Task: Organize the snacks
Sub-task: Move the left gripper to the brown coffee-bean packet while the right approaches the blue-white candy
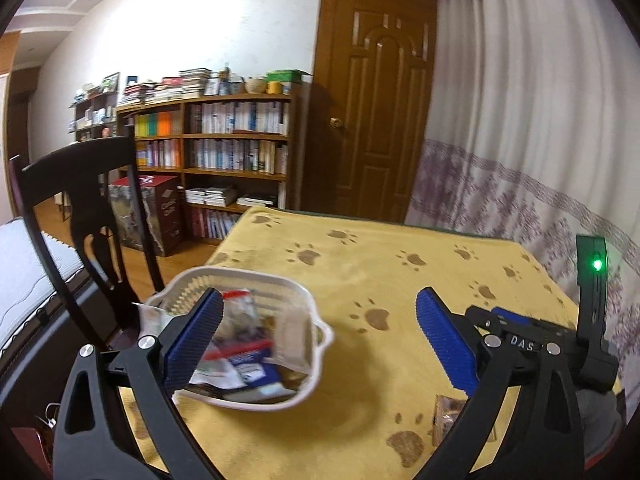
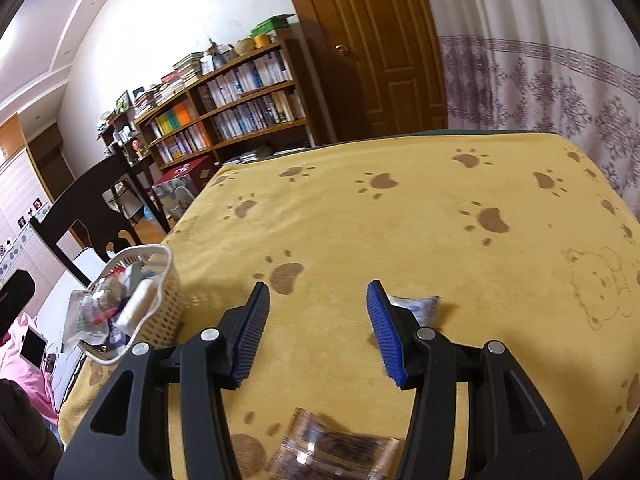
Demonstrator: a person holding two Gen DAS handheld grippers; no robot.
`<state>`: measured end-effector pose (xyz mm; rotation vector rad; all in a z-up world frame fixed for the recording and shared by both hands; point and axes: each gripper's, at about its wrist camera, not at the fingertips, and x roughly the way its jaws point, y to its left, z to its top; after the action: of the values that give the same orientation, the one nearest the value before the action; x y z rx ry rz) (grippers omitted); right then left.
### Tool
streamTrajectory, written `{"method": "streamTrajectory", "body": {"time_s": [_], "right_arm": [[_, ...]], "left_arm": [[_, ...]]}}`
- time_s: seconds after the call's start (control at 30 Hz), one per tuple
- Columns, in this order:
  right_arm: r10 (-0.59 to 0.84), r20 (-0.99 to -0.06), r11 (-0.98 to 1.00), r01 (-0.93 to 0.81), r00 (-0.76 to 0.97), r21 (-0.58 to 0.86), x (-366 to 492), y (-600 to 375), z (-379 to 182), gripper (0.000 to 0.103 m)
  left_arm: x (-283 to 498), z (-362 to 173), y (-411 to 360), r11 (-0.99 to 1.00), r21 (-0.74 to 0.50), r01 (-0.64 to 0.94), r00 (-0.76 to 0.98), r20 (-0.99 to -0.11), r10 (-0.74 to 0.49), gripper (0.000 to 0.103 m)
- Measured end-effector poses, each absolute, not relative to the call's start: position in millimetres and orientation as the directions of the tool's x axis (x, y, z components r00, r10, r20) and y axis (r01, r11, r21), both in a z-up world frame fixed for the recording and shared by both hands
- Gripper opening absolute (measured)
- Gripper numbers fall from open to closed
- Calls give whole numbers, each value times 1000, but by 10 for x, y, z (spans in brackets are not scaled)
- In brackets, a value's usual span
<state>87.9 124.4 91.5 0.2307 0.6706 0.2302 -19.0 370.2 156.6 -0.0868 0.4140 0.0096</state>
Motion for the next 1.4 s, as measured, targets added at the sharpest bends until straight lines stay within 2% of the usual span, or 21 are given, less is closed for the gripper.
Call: {"method": "streamTrajectory", "body": {"time_s": [0.2, 0.53, 0.73, 1.27, 1.3, 1.37, 1.4], "right_arm": [[249, -594, 955, -92, 765, 282, 812, 1011, 847, 51], [210, -610, 955, -26, 764, 296, 716, 702, 706, 51], [200, -612, 950, 2, 765, 313, 682, 583, 652, 55], [186, -624, 946, 35, 759, 324, 642, 437, 514, 55], [185, -624, 946, 34, 759, 322, 644, 437, 509, 57], [181, -621, 946, 37, 763, 322, 635, 433, 500, 66], [179, -619, 946, 39, 765, 322, 632, 426, 497, 67]], "left_arm": [[-103, 1426, 3459, 997, -73, 31, 895, -442, -60, 99], [71, 1034, 3061, 979, -124, 163, 815, -543, -205, 99], [129, 774, 2821, 960, -156, 234, 756, -591, -281, 99], [222, 211, 2322, 930, -172, 326, 623, -701, -348, 100], [221, 198, 2302, 928, -172, 331, 618, -703, -351, 100], [214, 158, 2252, 925, -165, 341, 610, -710, -352, 100], [216, 142, 2237, 925, -161, 344, 608, -713, -350, 100]]}}
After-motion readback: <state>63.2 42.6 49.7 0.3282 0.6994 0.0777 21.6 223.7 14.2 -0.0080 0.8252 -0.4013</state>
